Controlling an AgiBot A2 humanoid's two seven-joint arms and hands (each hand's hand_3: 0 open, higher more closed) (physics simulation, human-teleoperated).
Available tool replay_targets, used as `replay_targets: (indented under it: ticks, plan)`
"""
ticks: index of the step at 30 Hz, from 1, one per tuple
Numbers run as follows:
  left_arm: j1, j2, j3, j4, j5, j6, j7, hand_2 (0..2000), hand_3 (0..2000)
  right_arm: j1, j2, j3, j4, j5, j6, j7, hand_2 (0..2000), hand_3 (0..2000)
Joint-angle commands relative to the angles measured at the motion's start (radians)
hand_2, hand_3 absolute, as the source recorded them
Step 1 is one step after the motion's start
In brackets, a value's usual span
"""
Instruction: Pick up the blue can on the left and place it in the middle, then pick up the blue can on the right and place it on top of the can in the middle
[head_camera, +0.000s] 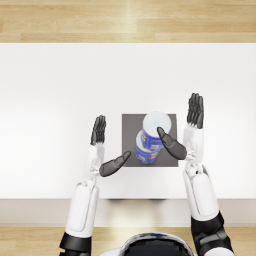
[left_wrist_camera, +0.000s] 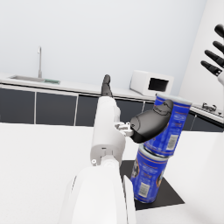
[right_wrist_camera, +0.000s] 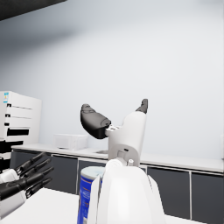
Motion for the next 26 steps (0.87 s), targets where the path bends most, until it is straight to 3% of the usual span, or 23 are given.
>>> replay_targets:
  ticks: [1,5,6,7,9,12,17,26]
  plan:
    - [0.041,0.013,-0.050,-0.050,0.000,0.000,0.000,0,0,0.019,-0.011,-0.099,0.075,0.000,0.000,0.000,0,0]
    - [0.051,0.018,-0.111,-0.092,0.000,0.000,0.000,0,0,-0.023,-0.003,-0.202,0.098,0.000,0.005,0.000,0,0]
    - [0.052,0.019,-0.128,-0.094,0.000,0.000,0.000,0,0,-0.031,-0.004,-0.226,0.100,0.000,0.061,0.002,0,0]
    - [0.050,0.019,-0.136,-0.100,0.000,0.000,0.000,0,0,-0.039,-0.004,-0.247,0.100,0.000,0.142,0.064,0,0]
    - [0.033,0.019,-0.173,-0.110,0.000,0.000,0.000,0,0,-0.060,-0.005,-0.288,0.100,-0.001,0.241,0.163,0,0]
    - [0.012,0.021,-0.231,-0.114,0.000,0.000,0.000,0,0,-0.094,-0.007,-0.309,0.089,-0.001,0.307,0.229,0,0]
    - [0.005,0.023,-0.225,-0.103,0.000,0.000,0.000,0,0,-0.104,-0.007,-0.295,0.078,-0.001,0.338,0.260,0,0]
    - [0.001,0.024,-0.237,-0.102,0.000,0.000,0.000,0,0,-0.111,-0.007,-0.300,0.073,-0.001,0.345,0.267,0,0]
